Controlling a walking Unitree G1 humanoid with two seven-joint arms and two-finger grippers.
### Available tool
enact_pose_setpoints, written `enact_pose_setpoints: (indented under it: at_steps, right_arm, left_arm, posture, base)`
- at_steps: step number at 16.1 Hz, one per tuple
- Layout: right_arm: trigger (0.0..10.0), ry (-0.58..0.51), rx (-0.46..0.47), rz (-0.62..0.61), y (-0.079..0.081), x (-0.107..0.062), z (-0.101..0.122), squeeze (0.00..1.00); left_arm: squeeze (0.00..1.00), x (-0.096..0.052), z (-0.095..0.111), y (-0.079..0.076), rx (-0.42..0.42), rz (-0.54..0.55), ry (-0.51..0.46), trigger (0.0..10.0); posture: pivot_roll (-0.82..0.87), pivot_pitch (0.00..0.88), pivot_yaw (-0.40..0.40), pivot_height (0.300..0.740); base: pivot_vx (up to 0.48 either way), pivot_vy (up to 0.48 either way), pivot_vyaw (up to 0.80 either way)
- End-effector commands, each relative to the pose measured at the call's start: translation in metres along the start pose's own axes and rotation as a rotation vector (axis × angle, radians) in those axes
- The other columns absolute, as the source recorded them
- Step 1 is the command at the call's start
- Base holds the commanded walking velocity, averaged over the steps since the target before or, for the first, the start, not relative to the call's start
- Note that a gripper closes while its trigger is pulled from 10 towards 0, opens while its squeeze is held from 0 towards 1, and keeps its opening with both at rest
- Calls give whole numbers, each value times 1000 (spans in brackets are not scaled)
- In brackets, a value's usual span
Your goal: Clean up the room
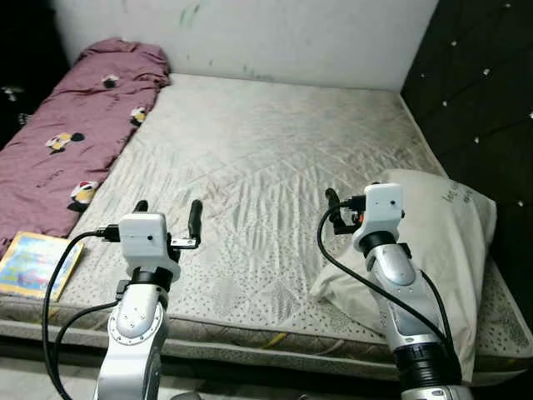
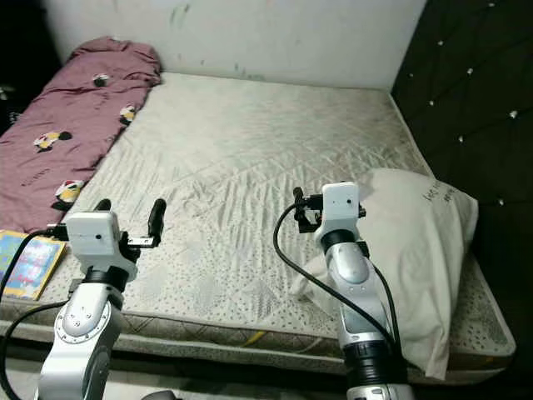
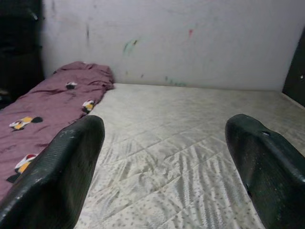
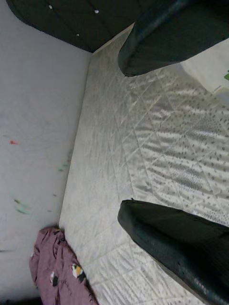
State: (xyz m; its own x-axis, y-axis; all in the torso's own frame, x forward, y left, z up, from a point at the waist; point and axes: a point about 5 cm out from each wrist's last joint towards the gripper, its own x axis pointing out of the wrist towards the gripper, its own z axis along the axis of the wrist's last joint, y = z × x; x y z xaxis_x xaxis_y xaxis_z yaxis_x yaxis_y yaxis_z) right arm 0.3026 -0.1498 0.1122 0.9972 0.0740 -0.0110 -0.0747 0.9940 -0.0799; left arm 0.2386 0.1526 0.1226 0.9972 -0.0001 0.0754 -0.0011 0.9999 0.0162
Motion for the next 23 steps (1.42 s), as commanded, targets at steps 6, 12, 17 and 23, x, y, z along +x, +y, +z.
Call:
enact_pose_setpoints:
  at_steps: [6, 12, 17, 23]
  right_arm:
    - [10000, -10, -5, -6, -3, 1, 4, 0]
    - [10000, -11, -13, 1, -2, 1, 4, 0]
    - [10000, -17, -9, 3, -1, 2, 4, 0]
    - [10000, -22, -5, 4, -1, 3, 5, 0]
  left_arm:
    - [0, 1, 1, -3, -4, -26, 2, 10000]
    - [0, 1, 1, -3, -6, -27, 1, 10000]
    - [0, 1, 1, -2, -1, -23, 0, 10000]
    - [0, 3, 2, 2, -14, 33, -16, 10000]
  posture:
    - [-14, 0, -51, 740]
    - [-13, 0, -53, 740]
    - [-10, 0, -55, 740]
    - [-10, 0, -55, 740]
  base:
    - [0, -265, -234]
    - [0, -326, 0]
    - [0, -322, 0]
    - [0, -354, 0]
